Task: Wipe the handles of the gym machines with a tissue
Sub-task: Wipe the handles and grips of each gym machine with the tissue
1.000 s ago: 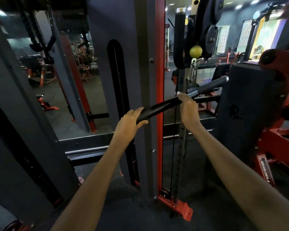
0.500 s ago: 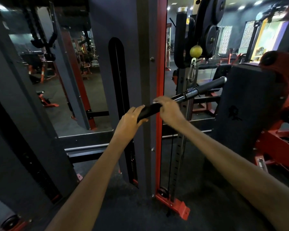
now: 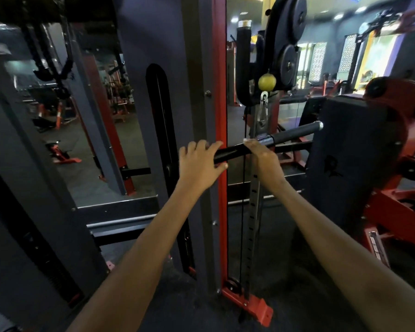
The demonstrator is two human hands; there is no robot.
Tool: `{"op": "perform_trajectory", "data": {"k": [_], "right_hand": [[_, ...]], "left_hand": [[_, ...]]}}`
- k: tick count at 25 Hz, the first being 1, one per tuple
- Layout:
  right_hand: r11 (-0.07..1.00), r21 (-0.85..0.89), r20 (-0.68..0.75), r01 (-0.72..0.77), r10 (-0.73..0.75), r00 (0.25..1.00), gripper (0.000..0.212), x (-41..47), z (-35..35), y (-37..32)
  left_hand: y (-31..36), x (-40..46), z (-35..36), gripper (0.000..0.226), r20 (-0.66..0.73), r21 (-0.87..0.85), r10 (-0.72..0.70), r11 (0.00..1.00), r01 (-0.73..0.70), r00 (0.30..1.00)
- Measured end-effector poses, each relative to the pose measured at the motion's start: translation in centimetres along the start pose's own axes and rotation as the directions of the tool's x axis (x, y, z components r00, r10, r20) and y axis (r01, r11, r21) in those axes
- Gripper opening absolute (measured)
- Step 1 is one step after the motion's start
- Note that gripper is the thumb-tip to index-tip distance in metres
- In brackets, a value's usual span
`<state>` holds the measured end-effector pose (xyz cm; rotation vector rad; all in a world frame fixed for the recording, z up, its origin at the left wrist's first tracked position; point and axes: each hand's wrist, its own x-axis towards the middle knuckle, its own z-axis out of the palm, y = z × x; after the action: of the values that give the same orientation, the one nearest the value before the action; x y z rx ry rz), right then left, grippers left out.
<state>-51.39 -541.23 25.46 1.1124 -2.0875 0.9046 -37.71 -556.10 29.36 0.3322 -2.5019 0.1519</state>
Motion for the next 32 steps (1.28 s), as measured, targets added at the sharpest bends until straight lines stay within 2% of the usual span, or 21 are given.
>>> {"op": "perform_trajectory", "data": {"k": [2, 4, 6, 7, 9, 10, 13, 14, 16, 18, 20, 21, 22, 24, 26, 27, 28, 29, 30, 31, 32], "right_hand": [[0.956, 0.095, -0.136, -0.278, 0.289, 0.947, 0.034, -0.9, -0.9, 1.8], [0.924, 0.119, -0.275, -0.362, 0.381, 0.882, 0.034, -1.5, -1.0, 2.8], [0.966, 0.162, -0.210, -0.201, 0.233, 0.950, 0.030, -0.9, -0.8, 1.9], [0.993, 0.081, -0.084, -0.083, 0.090, 0.992, 0.034, -0.8, -0.5, 2.1], [0.984, -0.107, 0.141, 0.142, -0.126, 0.982, 0.044, -1.0, -0.3, 3.8], [0.983, -0.129, 0.083, 0.129, -0.119, 0.989, 0.045, -0.6, -0.7, 5.7], [0.944, 0.159, -0.174, -0.290, 0.316, 0.933, 0.032, -0.1, -2.6, 9.1], [0.940, 0.191, -0.168, -0.283, 0.316, 0.934, 0.033, 0.3, -2.5, 8.4], [0.992, 0.095, -0.038, -0.086, 0.090, 0.995, 0.040, 0.1, -1.4, 6.9], [0.980, -0.057, 0.109, 0.191, -0.184, 0.977, 0.050, -0.1, -1.2, 7.1], [0.981, 0.136, 0.007, -0.141, 0.142, 0.990, 0.036, 1.3, -2.7, 9.6], [0.937, 0.278, -0.129, -0.210, 0.253, 0.959, 0.030, 1.7, -3.3, 10.7], [0.928, 0.271, -0.207, -0.254, 0.314, 0.927, 0.030, 1.8, -3.4, 10.3], [0.991, 0.001, -0.134, -0.136, 0.135, 0.982, 0.037, 0.9, -1.9, 8.3], [0.936, -0.184, 0.033, 0.299, -0.298, 0.954, 0.043, -0.6, -0.6, 8.7], [0.911, -0.217, 0.063, 0.351, -0.346, 0.936, 0.043, -0.4, -1.1, 9.8], [0.956, -0.193, -0.001, 0.220, -0.225, 0.974, 0.040, 0.4, -2.1, 11.4], [0.998, -0.067, -0.144, -0.023, 0.013, 0.990, 0.036, 1.6, -3.6, 12.8], [0.974, 0.067, -0.211, -0.216, 0.225, 0.951, 0.032, 2.6, -4.4, 13.6], [0.941, 0.105, -0.202, -0.322, 0.337, 0.919, 0.029, 3.3, -4.4, 13.2], [0.947, 0.032, -0.175, -0.320, 0.321, 0.931, 0.029, 3.4, -3.5, 12.2]], "left_hand": [[2.1, 3.0, 1.3, 0.068, 0.149, 0.051, 0.088, 0.994, -0.096, 0.985], [3.0, 5.1, 2.6, 0.068, 0.277, 0.042, 0.126, 0.989, -0.143, 0.953], [3.0, 6.0, 3.5, 0.060, 0.246, 0.051, 0.150, 0.985, -0.168, 0.958], [2.8, 6.2, 3.6, 0.058, 0.217, 0.072, 0.170, 0.979, -0.189, 0.961], [2.5, 5.9, 4.0, 0.058, 0.191, 0.103, 0.202, 0.969, -0.225, 0.960], [2.5, 5.7, 4.4, 0.059, 0.188, 0.104, 0.212, 0.966, -0.234, 0.959], [2.8, 5.7, 5.2, 0.061, 0.199, 0.071, 0.218, 0.969, -0.236, 0.955], [2.9, 5.8, 5.3, 0.061, 0.200, 0.055, 0.214, 0.972, -0.229, 0.956], [3.2, 5.9, 5.6, 0.061, 0.183, 0.047, 0.207, 0.975, -0.219, 0.961], [3.3, 6.0, 5.8, 0.061, 0.168, 0.042, 0.195, 0.978, -0.204, 0.966], [3.3, 6.1, 6.1, 0.061, 0.167, 0.025, 0.189, 0.980, -0.196, 0.968], [3.4, 6.3, 6.2, 0.061, 0.170, 0.019, 0.185, 0.981, -0.191, 0.968], [3.6, 6.3, 6.2, 0.061, 0.174, 0.009, 0.183, 0.982, -0.187, 0.968], [3.8, 6.1, 6.4, 0.061, 0.181, -0.008, 0.178, 0.984, -0.179, 0.967], [3.7, 5.5, 6.7, 0.061, 0.181, -0.029, 0.166, 0.986, -0.164, 0.969], [3.7, 5.3, 7.0, 0.061, 0.187, -0.055, 0.163, 0.986, -0.155, 0.969], [3.6, 5.2, 7.2, 0.061, 0.197, -0.077, 0.164, 0.985, -0.152, 0.967], [3.6, 5.3, 7.3, 0.060, 0.206, -0.088, 0.165, 0.985, -0.150, 0.964], [3.6, 5.5, 7.4, 0.060, 0.209, -0.100, 0.163, 0.984, -0.145, 0.964], [3.5, 5.7, 7.4, 0.060, 0.211, -0.113, 0.159, 0.984, -0.137, 0.965], [3.6, 5.8, 7.4, 0.060, 0.208, -0.115, 0.155, 0.984, -0.133, 0.966]]}}
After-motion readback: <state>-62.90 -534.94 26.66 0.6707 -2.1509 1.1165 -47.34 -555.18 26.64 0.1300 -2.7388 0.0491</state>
